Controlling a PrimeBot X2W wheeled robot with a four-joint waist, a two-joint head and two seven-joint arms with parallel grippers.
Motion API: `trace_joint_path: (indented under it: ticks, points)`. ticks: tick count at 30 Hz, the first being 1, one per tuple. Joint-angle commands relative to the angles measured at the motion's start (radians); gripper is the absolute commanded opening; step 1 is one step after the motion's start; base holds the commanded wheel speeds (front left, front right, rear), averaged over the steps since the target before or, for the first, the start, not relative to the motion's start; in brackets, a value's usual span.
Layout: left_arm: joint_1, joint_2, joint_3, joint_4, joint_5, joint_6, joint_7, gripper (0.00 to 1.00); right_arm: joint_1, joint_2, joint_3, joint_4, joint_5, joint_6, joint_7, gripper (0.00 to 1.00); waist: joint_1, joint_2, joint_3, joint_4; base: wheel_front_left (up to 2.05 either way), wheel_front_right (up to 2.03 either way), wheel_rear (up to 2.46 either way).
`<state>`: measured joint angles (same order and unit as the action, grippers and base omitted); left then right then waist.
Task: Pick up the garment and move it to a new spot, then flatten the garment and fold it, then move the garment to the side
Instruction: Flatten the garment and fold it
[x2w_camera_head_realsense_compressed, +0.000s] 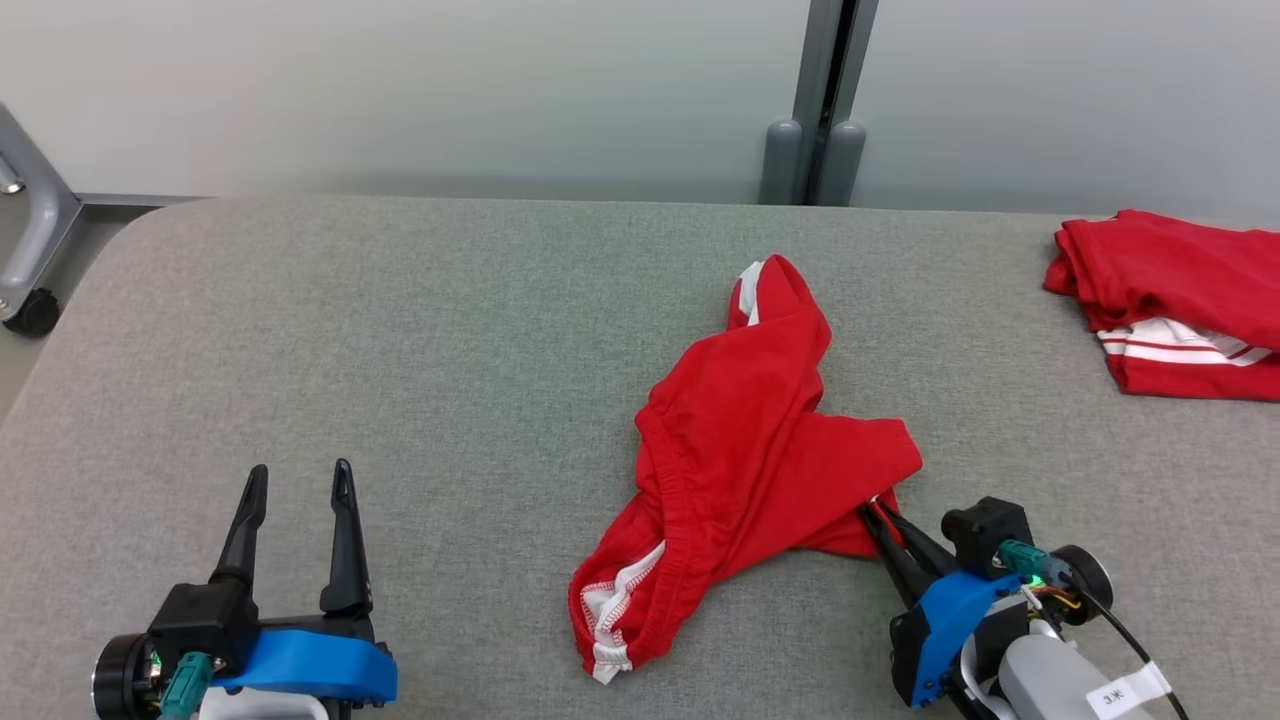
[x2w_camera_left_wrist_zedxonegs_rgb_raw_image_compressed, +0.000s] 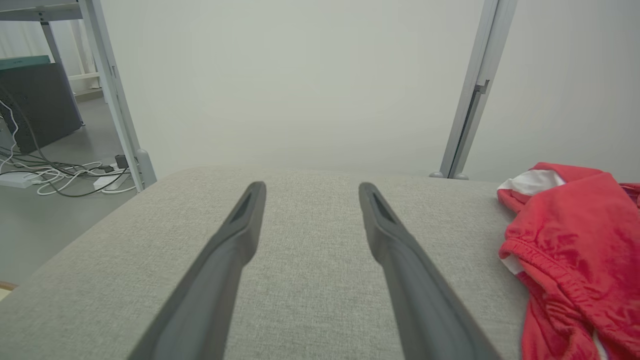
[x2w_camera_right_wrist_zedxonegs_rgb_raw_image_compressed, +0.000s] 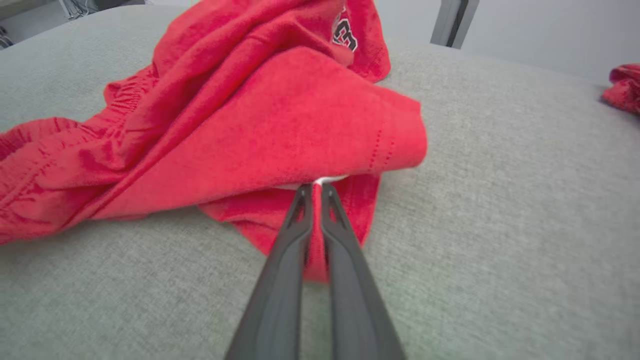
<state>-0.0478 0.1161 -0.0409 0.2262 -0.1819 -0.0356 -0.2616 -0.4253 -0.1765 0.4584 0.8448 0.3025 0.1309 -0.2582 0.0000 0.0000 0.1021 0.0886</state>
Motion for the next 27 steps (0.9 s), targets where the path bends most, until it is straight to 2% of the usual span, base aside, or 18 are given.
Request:
trace_joint_path:
  ticks: [1,8,10,15,16,18,23,27]
  points:
    - [0.001,-0.003,0.004,0.001,0.0,0.002,-0.005,1.0,0.015,-0.009,-0.001,-0.006,0.004,0.0,-0.005,0.0,0.0,0.0,-0.008,-0.008,0.0,0.0,0.0]
    - [0.026,-0.01,0.008,0.001,0.002,0.0,-0.005,1.0,0.195,-0.074,-0.129,-0.272,-0.007,0.0,-0.007,0.0,0.0,0.0,-0.042,-0.046,0.0,0.0,0.0]
    - [0.03,-0.011,0.009,0.0,0.003,0.0,-0.005,1.0,0.224,-0.082,-0.146,-0.303,-0.01,0.0,0.004,0.0,0.0,0.0,-0.047,-0.05,0.0,0.0,0.0]
    - [0.042,-0.01,0.011,-0.006,0.004,-0.004,-0.005,1.0,0.372,-0.102,-0.239,-0.461,-0.013,0.0,0.085,0.0,0.0,0.0,-0.053,-0.062,0.0,0.0,0.0]
    - [0.042,-0.011,0.011,-0.007,0.005,-0.004,-0.005,1.0,0.394,-0.104,-0.259,-0.486,-0.016,0.0,0.1,0.29,0.0,0.0,-0.053,-0.063,0.0,0.0,0.0]
    - [0.043,-0.011,0.011,-0.006,0.006,-0.007,-0.005,1.0,0.421,-0.097,-0.292,-0.536,-0.029,0.0,0.116,1.0,0.0,0.0,-0.053,-0.066,0.0,0.0,0.0]
    - [0.037,-0.011,0.009,-0.003,0.006,-0.01,-0.005,1.0,0.448,-0.065,-0.348,-0.637,-0.064,0.0,0.135,1.0,0.0,0.0,-0.054,-0.066,0.0,0.0,0.0]
    - [0.032,-0.005,0.009,0.0,0.009,-0.014,-0.005,1.0,0.421,-0.036,-0.376,-0.697,-0.095,0.0,0.107,1.0,0.0,0.0,-0.053,-0.061,0.0,0.0,0.0]
